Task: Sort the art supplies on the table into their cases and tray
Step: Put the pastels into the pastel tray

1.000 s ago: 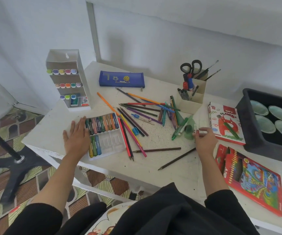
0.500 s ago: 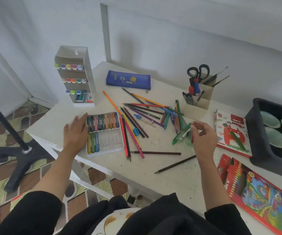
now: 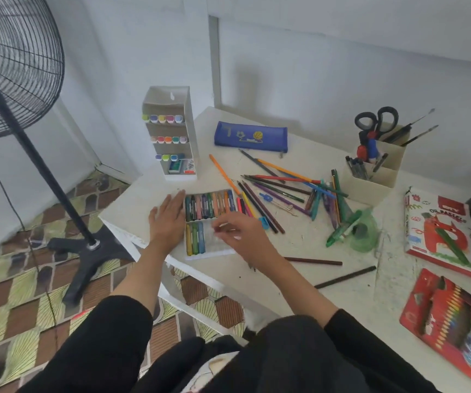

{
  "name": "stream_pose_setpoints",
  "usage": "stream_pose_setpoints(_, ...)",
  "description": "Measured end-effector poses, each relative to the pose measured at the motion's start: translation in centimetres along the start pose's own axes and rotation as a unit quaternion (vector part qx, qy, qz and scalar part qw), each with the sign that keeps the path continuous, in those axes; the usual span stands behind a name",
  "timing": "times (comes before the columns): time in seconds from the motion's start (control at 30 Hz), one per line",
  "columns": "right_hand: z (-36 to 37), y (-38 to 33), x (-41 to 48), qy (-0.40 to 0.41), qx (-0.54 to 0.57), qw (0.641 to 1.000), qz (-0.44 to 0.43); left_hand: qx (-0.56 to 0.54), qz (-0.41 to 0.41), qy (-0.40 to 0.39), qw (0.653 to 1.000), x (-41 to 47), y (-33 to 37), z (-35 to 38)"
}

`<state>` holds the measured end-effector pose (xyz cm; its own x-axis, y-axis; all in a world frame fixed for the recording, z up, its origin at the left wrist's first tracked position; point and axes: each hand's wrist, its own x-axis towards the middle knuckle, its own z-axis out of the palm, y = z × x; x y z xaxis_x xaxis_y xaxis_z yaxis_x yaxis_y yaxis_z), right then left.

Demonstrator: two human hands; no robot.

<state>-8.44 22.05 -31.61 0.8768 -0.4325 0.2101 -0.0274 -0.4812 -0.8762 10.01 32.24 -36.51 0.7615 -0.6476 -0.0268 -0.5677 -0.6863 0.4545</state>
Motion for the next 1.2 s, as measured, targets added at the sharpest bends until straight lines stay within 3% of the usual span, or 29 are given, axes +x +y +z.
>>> stream_pose_setpoints(0.13,2.1,1.0,0.3,-0.073,-0.136,0.983,-0.096,-0.013,0.002,0.012,1.000,0.1,-0.1,0.2)
stream_pose_setpoints(0.27,3.2,1.7,-0.6,-0.060,-0.196,0.973,-0.105,-0.013,0.007,0.019,1.000,0.2,-0.3,0.4)
stream_pose_setpoints(0.47,3.7,1.8,-1.4,-0.016,-0.161,0.985,-0.054,-0.023,0.005,0.034,0.999,0.1,0.0,0.4)
stream_pose_setpoints(0.67,5.3,2.2,-2.0,0.047,-0.204,0.978,-0.019,-0.026,0.013,0.018,0.999,-0.2,0.0,0.2)
stream_pose_setpoints(0.97,6.4,2.4,-2.2,0.053,-0.277,0.959,-0.035,0.005,0.023,-0.004,1.000,-0.4,0.1,-0.1)
stream_pose_setpoints(1.07,5.9,1.7,-2.3,0.060,-0.242,0.968,-0.011,0.010,0.029,-0.008,0.999,-0.5,0.1,-0.2)
stream_pose_setpoints(1.2,2.2,0.8,-3.5,0.156,-0.218,0.963,0.038,0.002,0.033,-0.015,0.999,-0.6,0.0,-0.3)
